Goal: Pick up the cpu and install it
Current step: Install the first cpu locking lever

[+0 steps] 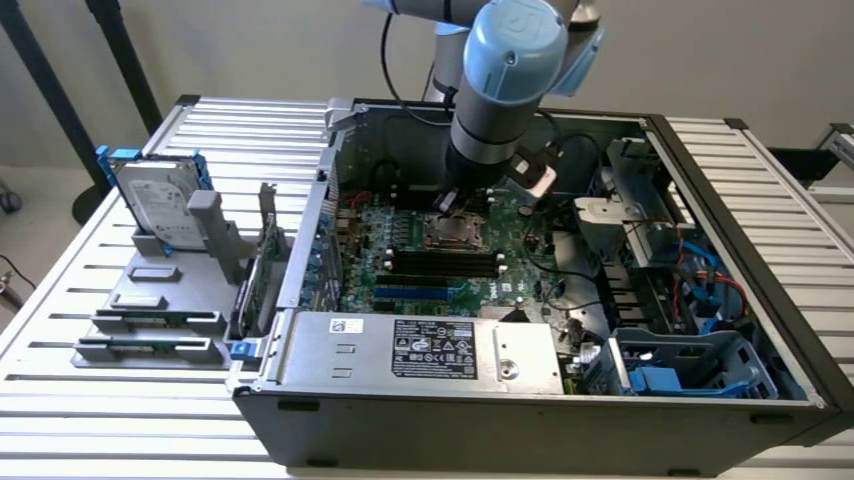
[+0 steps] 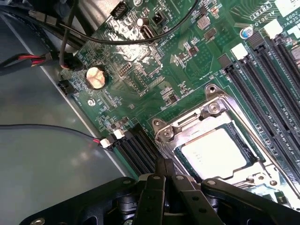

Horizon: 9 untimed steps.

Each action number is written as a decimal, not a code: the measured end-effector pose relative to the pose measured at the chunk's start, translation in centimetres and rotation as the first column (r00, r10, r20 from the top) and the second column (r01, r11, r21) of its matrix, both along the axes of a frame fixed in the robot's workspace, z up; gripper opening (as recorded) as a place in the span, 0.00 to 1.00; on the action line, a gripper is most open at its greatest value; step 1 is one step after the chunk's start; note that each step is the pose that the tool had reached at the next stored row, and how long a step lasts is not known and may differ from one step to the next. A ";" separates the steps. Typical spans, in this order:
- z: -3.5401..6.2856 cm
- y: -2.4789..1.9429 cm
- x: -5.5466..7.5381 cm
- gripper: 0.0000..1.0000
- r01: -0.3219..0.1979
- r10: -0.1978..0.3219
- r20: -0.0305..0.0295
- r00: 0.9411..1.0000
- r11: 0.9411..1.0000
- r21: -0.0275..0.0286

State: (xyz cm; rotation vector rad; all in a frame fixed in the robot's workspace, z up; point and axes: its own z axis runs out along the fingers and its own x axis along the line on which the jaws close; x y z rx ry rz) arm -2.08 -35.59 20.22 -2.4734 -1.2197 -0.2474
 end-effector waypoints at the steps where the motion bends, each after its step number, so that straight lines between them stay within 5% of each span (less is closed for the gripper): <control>1: 0.10 -0.15 0.0 0.11 0.000 0.000 0.000 1.000 1.000 0.000; 9: 0.69 -1.63 -0.2 0.11 0.000 0.000 -0.004 1.000 1.000 0.001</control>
